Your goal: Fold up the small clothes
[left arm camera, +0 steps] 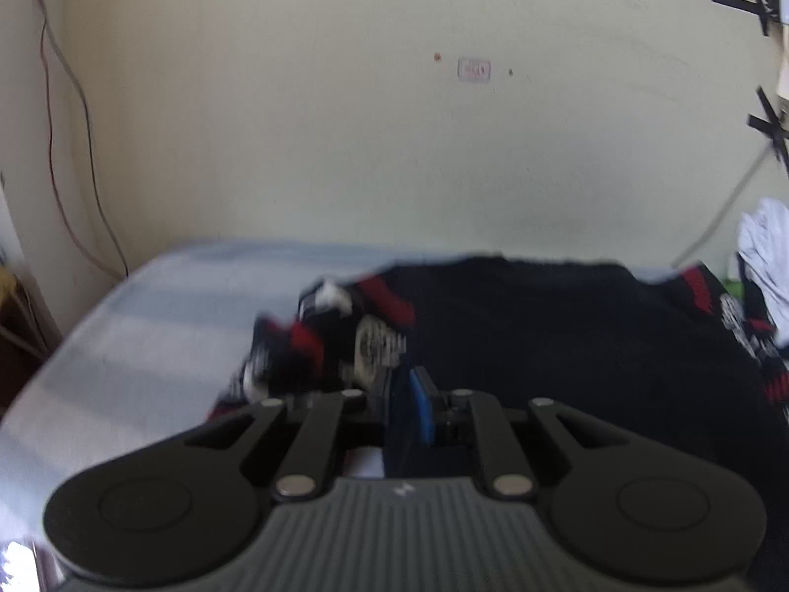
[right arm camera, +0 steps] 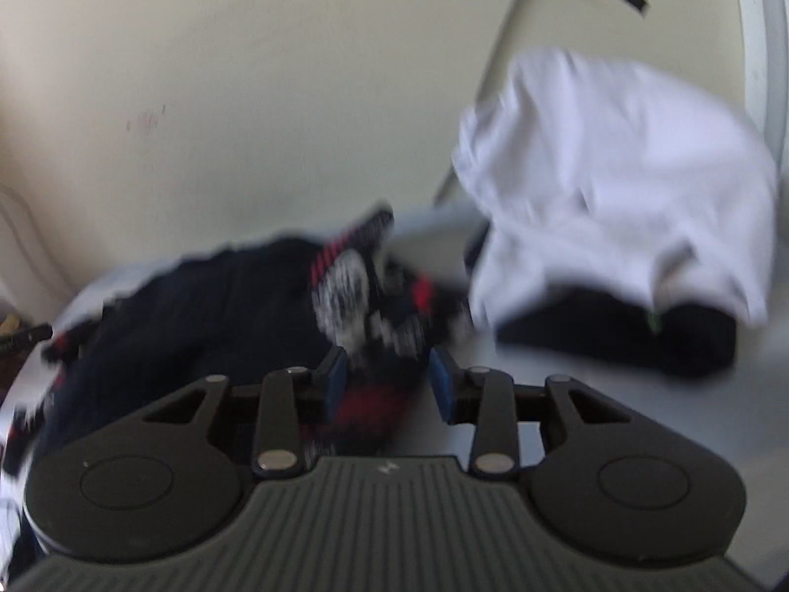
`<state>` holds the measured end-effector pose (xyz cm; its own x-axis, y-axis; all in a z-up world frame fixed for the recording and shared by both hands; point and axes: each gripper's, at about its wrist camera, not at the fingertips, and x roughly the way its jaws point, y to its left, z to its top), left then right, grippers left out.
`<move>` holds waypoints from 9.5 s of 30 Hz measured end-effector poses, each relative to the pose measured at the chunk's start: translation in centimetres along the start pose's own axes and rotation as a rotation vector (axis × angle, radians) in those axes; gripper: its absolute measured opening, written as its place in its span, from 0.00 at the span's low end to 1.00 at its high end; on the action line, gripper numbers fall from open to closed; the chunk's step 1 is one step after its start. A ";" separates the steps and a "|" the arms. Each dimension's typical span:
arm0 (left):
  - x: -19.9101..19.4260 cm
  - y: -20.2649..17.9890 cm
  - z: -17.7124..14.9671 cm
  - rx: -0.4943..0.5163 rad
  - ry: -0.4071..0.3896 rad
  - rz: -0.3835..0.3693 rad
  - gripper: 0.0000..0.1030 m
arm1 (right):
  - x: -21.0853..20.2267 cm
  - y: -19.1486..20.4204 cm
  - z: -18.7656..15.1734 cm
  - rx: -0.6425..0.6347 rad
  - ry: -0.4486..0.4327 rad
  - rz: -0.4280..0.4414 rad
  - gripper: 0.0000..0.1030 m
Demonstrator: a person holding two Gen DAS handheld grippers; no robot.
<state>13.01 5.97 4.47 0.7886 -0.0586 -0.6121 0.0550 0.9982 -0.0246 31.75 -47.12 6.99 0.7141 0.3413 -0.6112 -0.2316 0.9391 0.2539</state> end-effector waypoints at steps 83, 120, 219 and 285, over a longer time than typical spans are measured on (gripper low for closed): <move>-11.7 12.8 15.6 -0.348 -0.187 0.262 0.10 | 8.9 7.9 -4.8 -0.041 0.137 0.548 0.51; 10.3 -0.3 3.9 -0.158 0.061 0.078 0.39 | 16.1 8.9 10.1 -0.201 0.034 0.158 0.64; 7.8 -4.6 2.5 0.061 0.049 -0.081 0.71 | -5.3 -16.5 -3.1 0.669 -0.409 -0.306 0.50; 1.9 6.7 4.0 -0.330 -0.088 -0.093 0.74 | 1.6 4.0 0.4 0.080 -0.087 0.319 0.26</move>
<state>17.28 12.53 6.30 0.8401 -0.1364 -0.5250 -0.0602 0.9384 -0.3402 32.23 -42.83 7.39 0.6685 0.6098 -0.4257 -0.4025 0.7780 0.4824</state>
